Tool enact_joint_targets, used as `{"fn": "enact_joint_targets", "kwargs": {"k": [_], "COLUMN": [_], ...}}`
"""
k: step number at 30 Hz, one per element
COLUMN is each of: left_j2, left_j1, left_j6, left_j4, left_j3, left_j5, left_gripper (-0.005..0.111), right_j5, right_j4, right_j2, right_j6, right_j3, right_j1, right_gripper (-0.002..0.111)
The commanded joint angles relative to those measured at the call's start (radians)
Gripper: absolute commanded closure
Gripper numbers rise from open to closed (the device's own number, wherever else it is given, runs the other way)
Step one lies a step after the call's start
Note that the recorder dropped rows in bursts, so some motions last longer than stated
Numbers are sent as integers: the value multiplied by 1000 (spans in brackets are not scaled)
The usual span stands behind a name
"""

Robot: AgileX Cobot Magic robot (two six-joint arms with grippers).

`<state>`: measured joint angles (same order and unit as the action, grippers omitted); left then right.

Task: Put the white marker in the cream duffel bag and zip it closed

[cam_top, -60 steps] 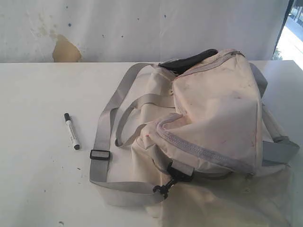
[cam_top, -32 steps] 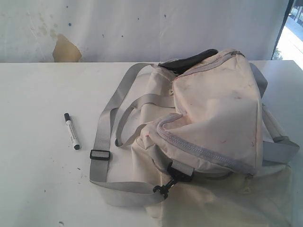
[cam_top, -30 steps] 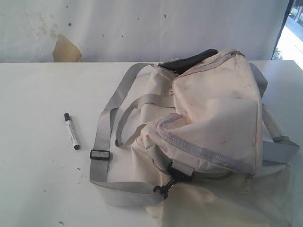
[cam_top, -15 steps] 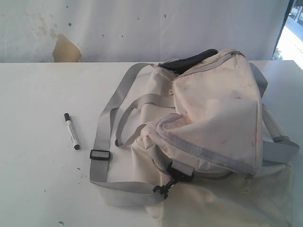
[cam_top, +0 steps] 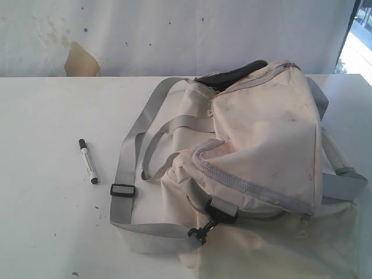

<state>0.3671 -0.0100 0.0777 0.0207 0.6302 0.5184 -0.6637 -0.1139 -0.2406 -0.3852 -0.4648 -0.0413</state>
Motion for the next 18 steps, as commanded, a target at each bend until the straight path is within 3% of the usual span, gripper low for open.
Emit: {"fn": "enact_joint_targets", "kwargs": {"k": [1, 8, 12, 18], "left_j2": [169, 465, 607, 778], "left_j1": [-1, -1, -1, -3], "left_j6": [-29, -307, -455, -502], "left_j4": [101, 346, 451, 574], "left_j3": [39, 123, 203, 343], "left_j5": [34, 112, 132, 187], "left_gripper": [107, 102, 79, 43], "right_j5": [-57, -92, -120, -172], "right_j4": [69, 321, 367, 365], "right_j2": [-71, -148, -172, -216], "right_j6": [-18, -18, -18, -22], "right_j3": [-13, -13, -13, -13], "right_j1": [2, 2, 2, 2], "right_gripper": [91, 45, 41, 41]}}
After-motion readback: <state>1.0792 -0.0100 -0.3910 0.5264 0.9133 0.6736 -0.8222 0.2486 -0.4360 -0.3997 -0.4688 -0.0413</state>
